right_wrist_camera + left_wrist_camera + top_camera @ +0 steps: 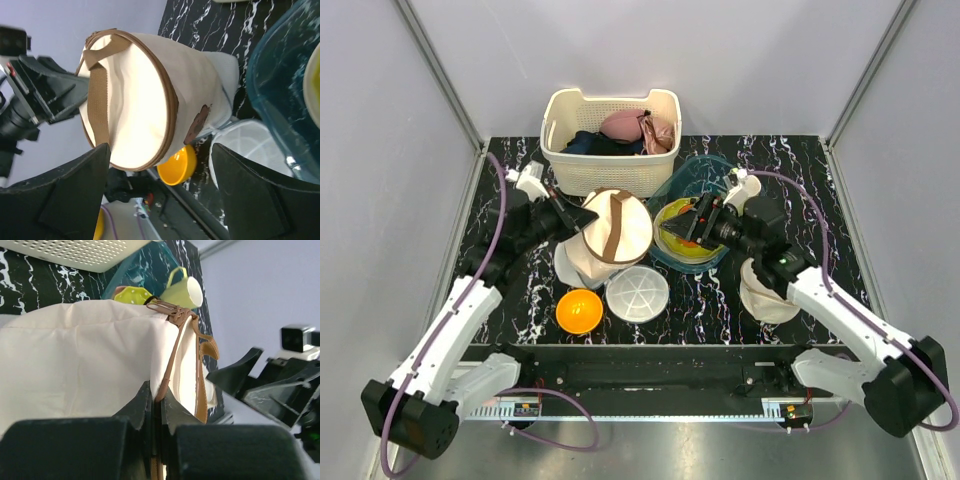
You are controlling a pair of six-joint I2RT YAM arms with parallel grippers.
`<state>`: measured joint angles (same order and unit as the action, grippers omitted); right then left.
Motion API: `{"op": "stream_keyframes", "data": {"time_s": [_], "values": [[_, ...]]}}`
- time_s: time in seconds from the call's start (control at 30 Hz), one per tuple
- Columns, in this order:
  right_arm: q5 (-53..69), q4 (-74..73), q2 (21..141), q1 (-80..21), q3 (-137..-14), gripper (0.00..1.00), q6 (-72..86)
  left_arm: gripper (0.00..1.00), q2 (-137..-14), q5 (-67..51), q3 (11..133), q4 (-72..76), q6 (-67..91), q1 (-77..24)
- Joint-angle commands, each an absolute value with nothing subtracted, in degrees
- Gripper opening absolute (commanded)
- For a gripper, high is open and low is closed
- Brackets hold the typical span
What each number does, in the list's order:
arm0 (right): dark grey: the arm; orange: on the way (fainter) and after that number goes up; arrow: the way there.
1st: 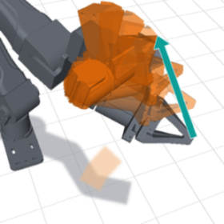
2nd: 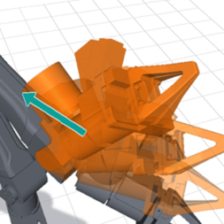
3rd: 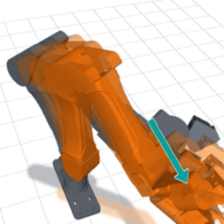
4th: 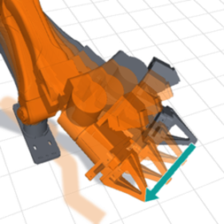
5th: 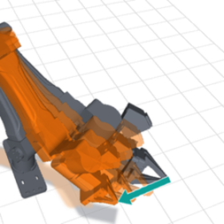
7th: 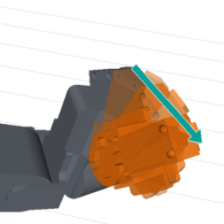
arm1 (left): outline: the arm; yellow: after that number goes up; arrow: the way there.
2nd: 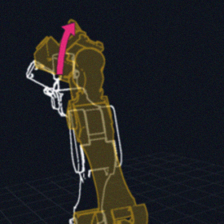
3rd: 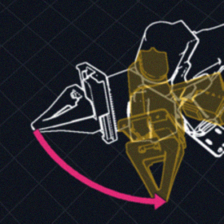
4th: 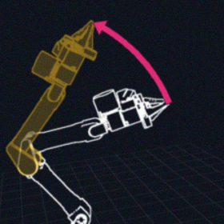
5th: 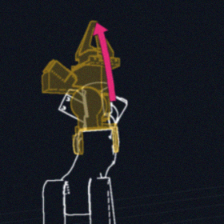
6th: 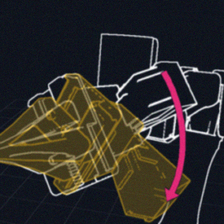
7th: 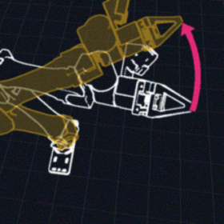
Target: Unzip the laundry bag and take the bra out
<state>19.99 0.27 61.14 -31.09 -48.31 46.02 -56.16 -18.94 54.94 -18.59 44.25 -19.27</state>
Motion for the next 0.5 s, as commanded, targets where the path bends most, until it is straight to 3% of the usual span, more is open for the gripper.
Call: {"op": "stream_keyframes", "data": {"time_s": [0.0, 0.27, 0.37, 0.4, 0.47], "values": [[19.61, 14.07, 64.50, -33.82, -47.19, 0.90, 58.97, 0.00, -51.60, -10.37, 49.49, -8.79, 54.93, -19.34], [17.41, 18.81, 74.26, -39.63, -49.39, 0.91, 63.98, 0.00, -48.61, -8.09, 48.17, -9.23, 56.86, -19.34], [16.53, 21.09, 76.37, -41.66, -49.48, 0.78, 64.51, 0.00, -47.64, -7.38, 47.72, -8.88, 56.87, -19.34], [16.09, 21.62, 76.64, -41.83, -49.57, 0.64, 64.51, 0.00, -47.64, -7.73, 47.72, -8.88, 56.69, -19.34], [14.68, 21.97, 76.73, -41.92, -49.92, 0.47, 63.81, 0.00, -47.90, -8.96, 47.90, -9.14, 56.51, -19.34]]}}
